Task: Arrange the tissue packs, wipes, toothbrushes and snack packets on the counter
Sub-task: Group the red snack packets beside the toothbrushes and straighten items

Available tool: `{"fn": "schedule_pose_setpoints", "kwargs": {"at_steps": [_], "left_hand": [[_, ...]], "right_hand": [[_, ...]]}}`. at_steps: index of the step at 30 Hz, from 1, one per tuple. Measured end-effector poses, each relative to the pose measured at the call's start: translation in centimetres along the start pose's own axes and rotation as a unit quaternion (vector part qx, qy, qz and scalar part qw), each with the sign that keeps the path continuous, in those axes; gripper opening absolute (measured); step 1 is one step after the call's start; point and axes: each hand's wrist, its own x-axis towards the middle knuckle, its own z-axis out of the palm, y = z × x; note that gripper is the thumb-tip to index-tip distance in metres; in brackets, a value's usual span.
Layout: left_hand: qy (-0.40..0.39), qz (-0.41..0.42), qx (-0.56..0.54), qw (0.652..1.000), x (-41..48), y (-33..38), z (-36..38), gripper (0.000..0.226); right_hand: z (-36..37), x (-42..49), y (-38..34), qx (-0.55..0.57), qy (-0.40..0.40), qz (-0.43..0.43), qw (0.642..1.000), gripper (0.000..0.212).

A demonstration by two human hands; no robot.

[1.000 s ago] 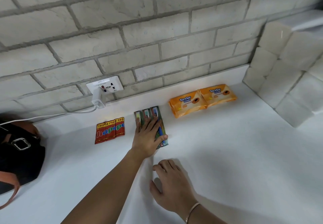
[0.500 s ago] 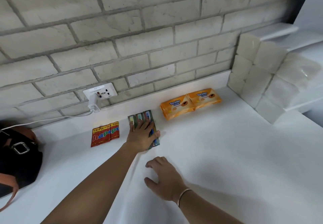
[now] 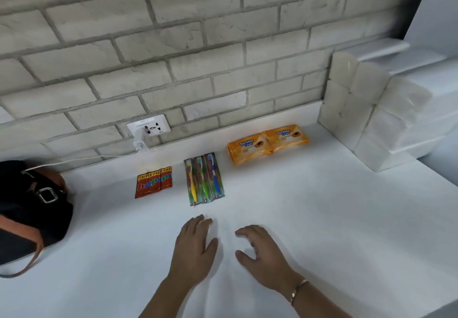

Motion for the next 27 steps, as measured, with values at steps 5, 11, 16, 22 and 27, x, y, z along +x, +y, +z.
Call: {"fn": "schedule_pose_setpoints", "kwargs": {"at_steps": [5, 11, 16, 22, 27], "left_hand": [[0.002, -0.020, -0.050, 0.999, -2.7, 3.3, 1.0, 0.047], [-0.036, -0.025, -0.026, 0.999, -3.5, 6.4, 1.5, 0.057], [-0.069, -0.059, -0.048, 0.995, -1.9, 9.2, 1.3, 0.057], [-0.068, -0.130, -0.079, 0.986, 6.4, 13.3, 1.9, 0.034], [-0.065, -0.248, -0.221, 0.941, 14.4, 15.0, 2.3, 0.068]], "right_hand": [[-2.0, -3.1, 0.4, 0.013, 0.007, 0.014, 1.000, 0.032], [-5.8, -5.5, 2.9, 0.052, 0.068, 0.054, 0.995, 0.037], [-11.3, -7.7, 6.0, -0.020, 0.104, 0.065, 0.992, 0.039], [-19.8, -7.6, 11.0, -0.318, 0.156, 0.144, 0.924, 0.056], [-20.3, -7.6, 11.8, -0.380, 0.128, 0.167, 0.901, 0.054]]}}
